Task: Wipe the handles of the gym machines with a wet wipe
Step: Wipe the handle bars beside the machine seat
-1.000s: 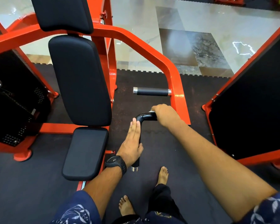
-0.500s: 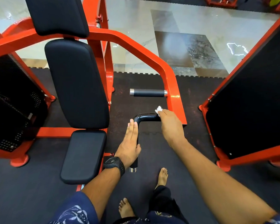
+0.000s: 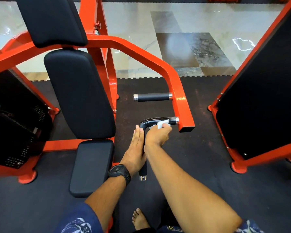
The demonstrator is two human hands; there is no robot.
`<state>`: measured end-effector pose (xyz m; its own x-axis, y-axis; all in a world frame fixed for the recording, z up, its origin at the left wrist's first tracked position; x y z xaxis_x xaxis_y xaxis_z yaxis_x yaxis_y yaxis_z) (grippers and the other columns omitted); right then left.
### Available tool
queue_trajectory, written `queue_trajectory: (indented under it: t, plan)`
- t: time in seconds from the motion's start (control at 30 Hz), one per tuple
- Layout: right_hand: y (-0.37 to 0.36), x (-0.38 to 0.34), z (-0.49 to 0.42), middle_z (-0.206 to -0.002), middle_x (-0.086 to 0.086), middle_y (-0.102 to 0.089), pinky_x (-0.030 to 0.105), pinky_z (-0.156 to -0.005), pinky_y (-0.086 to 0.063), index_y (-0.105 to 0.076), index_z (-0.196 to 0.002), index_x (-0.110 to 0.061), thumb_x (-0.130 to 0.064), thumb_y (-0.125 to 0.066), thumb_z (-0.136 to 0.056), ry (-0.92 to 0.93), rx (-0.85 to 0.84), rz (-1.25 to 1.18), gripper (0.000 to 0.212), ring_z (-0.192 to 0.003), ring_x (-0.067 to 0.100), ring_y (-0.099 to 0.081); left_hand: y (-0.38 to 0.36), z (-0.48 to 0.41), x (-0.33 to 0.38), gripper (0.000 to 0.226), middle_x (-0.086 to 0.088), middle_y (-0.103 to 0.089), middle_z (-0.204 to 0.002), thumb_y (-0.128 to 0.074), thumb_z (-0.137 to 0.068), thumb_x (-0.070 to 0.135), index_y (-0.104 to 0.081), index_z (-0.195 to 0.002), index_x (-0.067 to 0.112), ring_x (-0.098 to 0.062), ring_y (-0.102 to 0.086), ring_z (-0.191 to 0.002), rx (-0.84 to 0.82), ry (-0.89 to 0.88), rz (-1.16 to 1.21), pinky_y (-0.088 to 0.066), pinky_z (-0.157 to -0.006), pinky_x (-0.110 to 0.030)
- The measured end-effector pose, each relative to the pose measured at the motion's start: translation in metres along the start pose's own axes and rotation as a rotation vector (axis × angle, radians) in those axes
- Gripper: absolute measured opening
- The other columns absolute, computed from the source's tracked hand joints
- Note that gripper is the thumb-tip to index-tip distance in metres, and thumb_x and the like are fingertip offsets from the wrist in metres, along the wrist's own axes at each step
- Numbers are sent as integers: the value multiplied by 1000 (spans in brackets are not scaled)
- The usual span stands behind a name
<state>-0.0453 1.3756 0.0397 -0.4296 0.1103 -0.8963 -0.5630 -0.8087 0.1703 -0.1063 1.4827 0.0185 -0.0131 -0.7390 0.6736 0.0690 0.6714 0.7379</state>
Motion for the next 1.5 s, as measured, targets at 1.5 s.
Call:
queue_trajectory:
  t: [1.5]
  plan:
    - [-61,-61,31,-115,7,-60,37,-85,-49,-62,-112,-12,-3,-63,-86,1568,-719,1675,28,-109,27,-59,-9,4,-1,93,18,45,-150,-54,-99,14,23,-151,26,-10,9,-153,75,14,1,-42,-108,-21]
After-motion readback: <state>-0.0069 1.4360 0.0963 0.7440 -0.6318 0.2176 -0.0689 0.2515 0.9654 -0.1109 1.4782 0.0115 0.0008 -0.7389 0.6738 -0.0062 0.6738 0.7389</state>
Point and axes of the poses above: each hand's wrist, its own z-axis away from the middle knuckle, its own y-axis out of the back of the hand, x = y × z, the point moved 7 cm from there along -z, towards the middle knuckle
